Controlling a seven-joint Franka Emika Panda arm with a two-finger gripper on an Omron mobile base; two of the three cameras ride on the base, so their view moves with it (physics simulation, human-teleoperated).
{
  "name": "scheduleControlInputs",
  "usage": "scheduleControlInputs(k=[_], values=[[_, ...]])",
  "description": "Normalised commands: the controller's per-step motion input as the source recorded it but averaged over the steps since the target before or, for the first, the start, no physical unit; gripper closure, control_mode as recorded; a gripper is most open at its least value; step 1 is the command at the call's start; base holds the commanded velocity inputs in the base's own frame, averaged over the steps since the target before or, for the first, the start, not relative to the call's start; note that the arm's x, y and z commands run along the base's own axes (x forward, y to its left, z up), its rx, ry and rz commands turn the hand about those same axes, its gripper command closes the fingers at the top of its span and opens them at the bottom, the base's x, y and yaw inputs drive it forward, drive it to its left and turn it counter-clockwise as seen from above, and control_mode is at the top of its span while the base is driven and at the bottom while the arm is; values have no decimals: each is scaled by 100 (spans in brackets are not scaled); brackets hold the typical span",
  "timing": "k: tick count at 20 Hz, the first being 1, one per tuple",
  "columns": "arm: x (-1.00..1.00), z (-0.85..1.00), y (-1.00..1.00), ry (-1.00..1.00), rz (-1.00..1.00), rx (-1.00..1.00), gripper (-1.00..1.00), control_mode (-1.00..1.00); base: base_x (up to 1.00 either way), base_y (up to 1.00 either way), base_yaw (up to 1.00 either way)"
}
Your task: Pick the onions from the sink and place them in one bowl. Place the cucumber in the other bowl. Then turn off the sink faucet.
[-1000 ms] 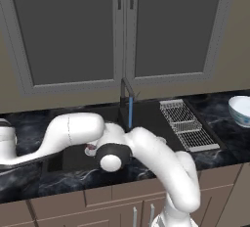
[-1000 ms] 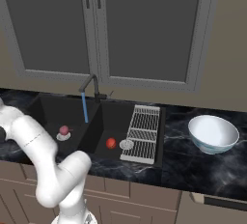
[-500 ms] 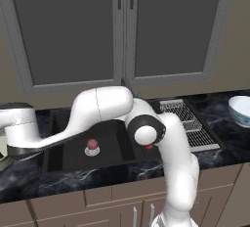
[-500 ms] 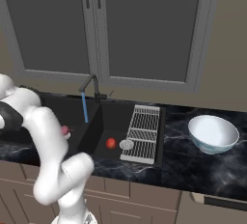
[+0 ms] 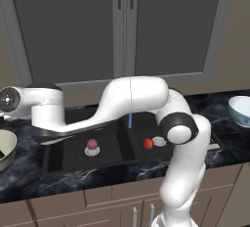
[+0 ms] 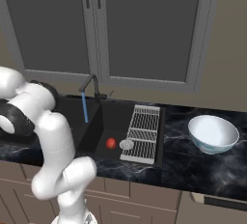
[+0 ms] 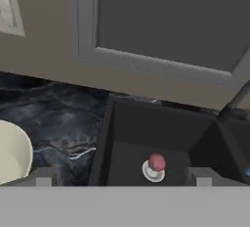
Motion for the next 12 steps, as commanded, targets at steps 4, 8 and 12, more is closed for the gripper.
scheduleControlInputs(k=[4,8,12], values=[[-19,0,-100,24,-38,15,-100,-100,0,0,0],[-22,0,-100,13,-36,8,-100,-100,0,0,0],[-22,0,-100,0,-35,11,-100,-100,0,0,0]])
